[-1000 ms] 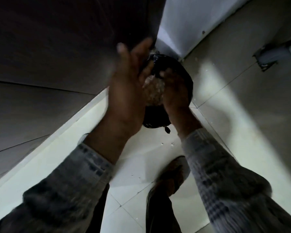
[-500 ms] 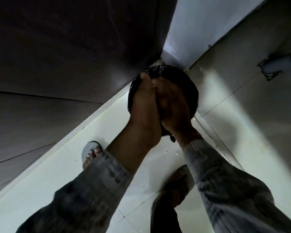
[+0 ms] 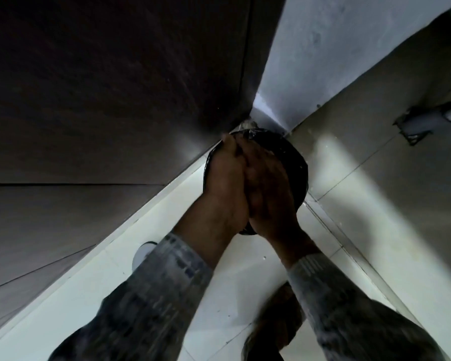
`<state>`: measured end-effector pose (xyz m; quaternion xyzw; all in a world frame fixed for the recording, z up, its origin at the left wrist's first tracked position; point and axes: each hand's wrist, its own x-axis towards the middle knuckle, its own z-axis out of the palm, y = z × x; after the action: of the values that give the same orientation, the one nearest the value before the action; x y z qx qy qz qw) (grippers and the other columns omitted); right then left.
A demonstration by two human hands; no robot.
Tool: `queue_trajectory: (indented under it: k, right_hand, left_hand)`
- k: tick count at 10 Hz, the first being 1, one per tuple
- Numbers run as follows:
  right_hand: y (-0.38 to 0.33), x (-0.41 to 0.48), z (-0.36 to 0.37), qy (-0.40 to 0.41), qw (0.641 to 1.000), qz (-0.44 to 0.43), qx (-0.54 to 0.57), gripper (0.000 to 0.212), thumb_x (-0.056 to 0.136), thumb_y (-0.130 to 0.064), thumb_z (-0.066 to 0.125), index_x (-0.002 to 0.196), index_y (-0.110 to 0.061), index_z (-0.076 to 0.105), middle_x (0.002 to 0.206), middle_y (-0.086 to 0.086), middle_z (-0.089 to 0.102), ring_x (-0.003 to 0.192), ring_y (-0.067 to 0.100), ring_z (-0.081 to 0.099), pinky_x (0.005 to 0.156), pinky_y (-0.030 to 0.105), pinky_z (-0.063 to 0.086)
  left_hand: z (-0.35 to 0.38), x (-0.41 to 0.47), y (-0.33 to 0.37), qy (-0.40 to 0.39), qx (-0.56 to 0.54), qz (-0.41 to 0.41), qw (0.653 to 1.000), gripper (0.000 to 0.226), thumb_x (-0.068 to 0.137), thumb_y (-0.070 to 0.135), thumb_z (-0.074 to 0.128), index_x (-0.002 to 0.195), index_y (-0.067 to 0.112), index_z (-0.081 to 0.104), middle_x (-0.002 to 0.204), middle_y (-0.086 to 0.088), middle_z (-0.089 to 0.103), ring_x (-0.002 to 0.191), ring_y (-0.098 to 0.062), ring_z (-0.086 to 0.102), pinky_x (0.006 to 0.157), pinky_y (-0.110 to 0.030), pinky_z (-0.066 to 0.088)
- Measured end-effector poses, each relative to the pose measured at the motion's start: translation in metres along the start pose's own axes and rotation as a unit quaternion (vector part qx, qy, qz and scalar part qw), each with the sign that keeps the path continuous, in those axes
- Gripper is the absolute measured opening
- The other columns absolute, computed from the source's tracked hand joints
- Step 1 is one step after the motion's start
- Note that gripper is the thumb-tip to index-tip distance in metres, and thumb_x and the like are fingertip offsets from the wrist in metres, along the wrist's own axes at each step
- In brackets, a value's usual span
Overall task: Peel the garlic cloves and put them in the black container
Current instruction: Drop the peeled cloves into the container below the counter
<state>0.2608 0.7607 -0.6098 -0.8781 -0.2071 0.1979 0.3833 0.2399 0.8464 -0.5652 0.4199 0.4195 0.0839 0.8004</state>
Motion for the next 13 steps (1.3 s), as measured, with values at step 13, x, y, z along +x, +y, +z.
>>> queue_trajectory:
  k: [13]
  right_hand:
    - [-0.127, -0.046, -0.124, -0.074, 0.982, 0.033, -0.173, 0.091, 0.070, -0.055, 0.055, 0.151, -0.013, 0.047, 0.147, 0.015, 0.055, 0.139, 0.035, 0.048, 0.117, 0.049, 0.037]
  left_hand:
    - [-0.025, -0.078, 0.132, -0.221, 0.759, 0.119, 0.601, 0.100, 0.053, 0.059, 0.044, 0.151, 0.044, 0.033, 0.153, 0.003, 0.042, 0.138, -0.030, 0.046, 0.107, -0.051, 0.046]
